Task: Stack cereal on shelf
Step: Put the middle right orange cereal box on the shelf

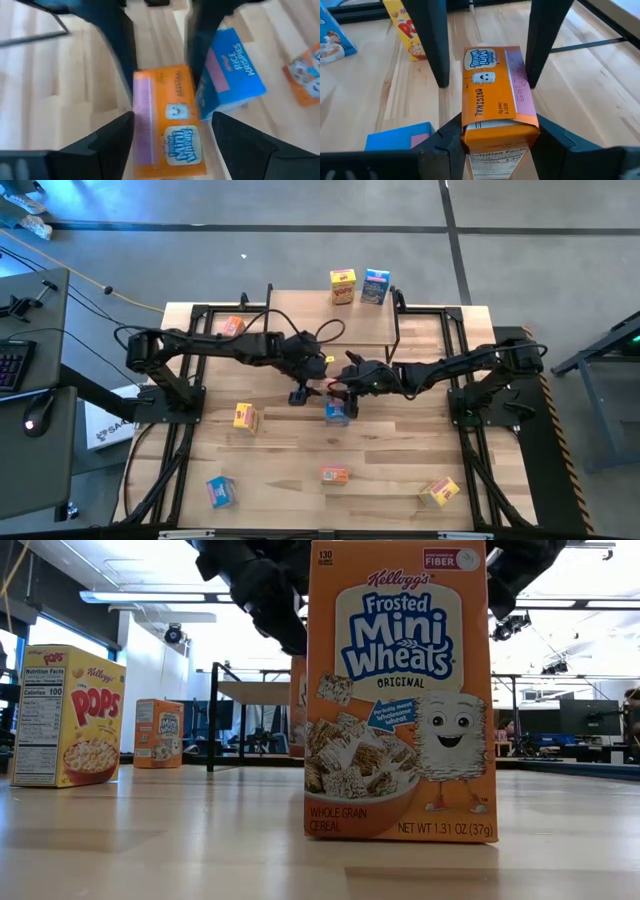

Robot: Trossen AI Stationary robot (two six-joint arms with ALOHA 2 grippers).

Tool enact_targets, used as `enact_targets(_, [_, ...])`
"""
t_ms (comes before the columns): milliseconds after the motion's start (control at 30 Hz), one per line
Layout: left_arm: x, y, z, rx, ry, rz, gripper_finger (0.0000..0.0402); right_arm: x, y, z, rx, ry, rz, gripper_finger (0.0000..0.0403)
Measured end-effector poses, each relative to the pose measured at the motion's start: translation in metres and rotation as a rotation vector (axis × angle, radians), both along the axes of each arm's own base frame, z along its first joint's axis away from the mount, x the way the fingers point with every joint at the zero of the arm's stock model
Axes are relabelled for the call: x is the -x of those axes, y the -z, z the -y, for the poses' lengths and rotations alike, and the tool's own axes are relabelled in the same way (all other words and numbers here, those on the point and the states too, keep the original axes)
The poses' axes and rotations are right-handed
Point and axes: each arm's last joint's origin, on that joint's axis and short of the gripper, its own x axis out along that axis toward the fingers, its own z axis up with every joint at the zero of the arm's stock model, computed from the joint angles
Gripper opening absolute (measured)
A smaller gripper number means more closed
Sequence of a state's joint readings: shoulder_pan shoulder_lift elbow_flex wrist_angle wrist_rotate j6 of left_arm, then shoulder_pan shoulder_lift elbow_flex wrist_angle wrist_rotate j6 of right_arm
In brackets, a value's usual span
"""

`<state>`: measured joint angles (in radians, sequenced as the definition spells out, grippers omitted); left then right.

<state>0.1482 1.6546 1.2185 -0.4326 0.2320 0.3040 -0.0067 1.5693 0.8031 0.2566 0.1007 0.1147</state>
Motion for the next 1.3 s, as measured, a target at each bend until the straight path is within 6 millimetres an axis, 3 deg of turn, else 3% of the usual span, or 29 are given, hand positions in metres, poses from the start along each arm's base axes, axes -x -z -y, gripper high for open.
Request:
enact_targets(467, [-0.003,-0.002,-0.001,-0.004,-0.007,-0.009,0.0256,0.000,-0.001,0.000,0.011,-0.002,0.010,0.0156])
enact_targets(867, [-0.003,0.000,-0.003,-0.020,0.002,-0.012,0.0202,-0.002,-0.003,0.000,0.011,-0.003,0.032,0.0159])
enact_targets(1133, [-0.001,0.001,-0.006,-0.029,0.006,-0.032,0.0182,0.000,-0.010,-0.002,0.013,-0.006,0.064,0.0214])
enact_targets(1300, [0.006,-0.007,-0.006,-0.047,0.028,-0.036,0.0182,0.009,-0.028,-0.009,0.066,0.012,0.097,0.0242])
